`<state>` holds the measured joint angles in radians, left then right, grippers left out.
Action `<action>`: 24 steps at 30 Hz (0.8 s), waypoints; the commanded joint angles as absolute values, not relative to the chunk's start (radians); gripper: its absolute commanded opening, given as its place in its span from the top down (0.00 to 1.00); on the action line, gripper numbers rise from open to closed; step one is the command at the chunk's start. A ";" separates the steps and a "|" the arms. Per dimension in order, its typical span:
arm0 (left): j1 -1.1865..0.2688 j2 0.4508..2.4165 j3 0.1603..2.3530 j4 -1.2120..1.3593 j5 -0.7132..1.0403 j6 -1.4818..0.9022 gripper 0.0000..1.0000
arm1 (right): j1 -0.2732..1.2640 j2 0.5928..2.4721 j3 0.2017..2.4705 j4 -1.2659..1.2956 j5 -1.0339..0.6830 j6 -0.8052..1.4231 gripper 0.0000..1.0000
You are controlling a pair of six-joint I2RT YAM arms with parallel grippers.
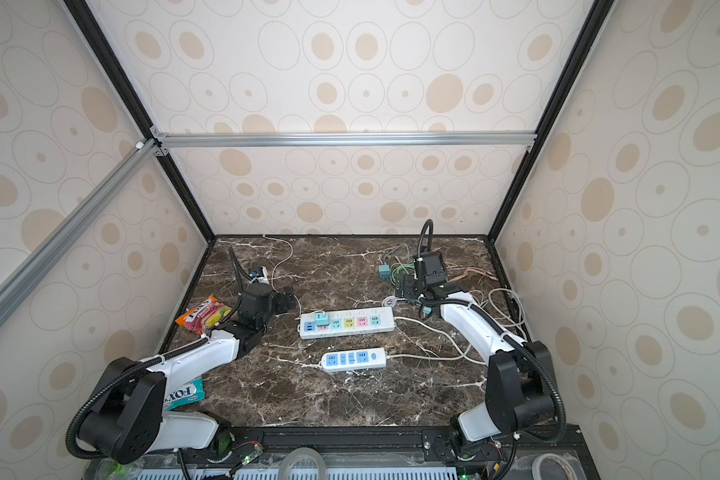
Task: Insert the plug
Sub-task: 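Move the right gripper over the cable pile farther from the robot, then grasp a teal charger with a teal cable using the right gripper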
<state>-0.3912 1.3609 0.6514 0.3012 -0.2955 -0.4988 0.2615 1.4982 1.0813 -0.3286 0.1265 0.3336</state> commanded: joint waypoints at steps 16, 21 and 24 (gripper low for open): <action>-0.396 1.316 0.665 0.293 -0.337 -0.434 0.02 | 0.251 1.618 1.173 -0.493 0.286 0.505 0.23; -0.396 1.321 0.661 0.305 -0.369 -0.435 0.02 | 0.251 1.503 1.076 -0.476 0.222 0.471 0.29; -0.396 1.333 0.664 0.318 -0.365 -0.430 0.02 | 0.251 1.488 1.076 -0.471 0.117 0.446 0.31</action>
